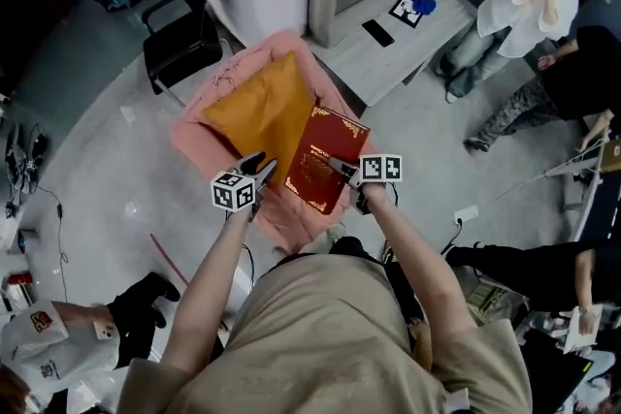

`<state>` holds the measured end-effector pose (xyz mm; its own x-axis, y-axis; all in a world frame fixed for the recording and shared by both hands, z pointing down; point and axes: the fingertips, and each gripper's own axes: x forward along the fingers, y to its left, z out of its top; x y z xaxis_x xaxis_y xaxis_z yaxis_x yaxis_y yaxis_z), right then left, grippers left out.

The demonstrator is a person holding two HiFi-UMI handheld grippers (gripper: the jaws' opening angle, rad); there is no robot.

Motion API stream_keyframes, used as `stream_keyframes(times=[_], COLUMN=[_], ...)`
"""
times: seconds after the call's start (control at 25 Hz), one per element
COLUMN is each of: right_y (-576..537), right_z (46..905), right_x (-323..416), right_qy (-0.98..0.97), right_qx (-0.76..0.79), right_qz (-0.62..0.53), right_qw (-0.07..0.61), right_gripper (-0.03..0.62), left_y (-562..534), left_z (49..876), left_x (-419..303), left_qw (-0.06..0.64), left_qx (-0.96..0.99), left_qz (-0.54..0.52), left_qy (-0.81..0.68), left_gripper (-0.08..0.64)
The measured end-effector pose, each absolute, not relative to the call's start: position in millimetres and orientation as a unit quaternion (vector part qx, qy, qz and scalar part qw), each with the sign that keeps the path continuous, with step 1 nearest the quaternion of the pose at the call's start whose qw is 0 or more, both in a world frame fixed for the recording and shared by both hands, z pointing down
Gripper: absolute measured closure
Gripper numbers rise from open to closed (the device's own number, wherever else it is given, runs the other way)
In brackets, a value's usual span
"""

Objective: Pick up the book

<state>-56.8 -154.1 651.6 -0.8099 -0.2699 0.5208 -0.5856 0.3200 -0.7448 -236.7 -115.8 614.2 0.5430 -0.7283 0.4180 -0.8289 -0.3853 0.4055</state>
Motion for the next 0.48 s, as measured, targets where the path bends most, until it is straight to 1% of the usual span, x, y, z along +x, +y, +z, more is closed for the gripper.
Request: stream_keyframes(times=[0.2,0.48], right_y=[-166.7,-171.2], right_z=[649.5,656.4], right_x=[-65.4,-74.3], right_qy=[-0.799,-0.797], right_qx=[0.254,0.246], right_qz=[0.525,0.528], right_qw=[0.146,0.158], right_gripper=[0.356,0.356], left_y=[-127.2,-127.9], left_z=[610.6,612.0], left_x=[-238.8,-242.5], left_qw=[0.294,0.300], left_qx=[0.826,0.823], left_qz=[0.084,0.098], left_qy=[-0.473,-0.472], left_gripper=[0.396,0.396])
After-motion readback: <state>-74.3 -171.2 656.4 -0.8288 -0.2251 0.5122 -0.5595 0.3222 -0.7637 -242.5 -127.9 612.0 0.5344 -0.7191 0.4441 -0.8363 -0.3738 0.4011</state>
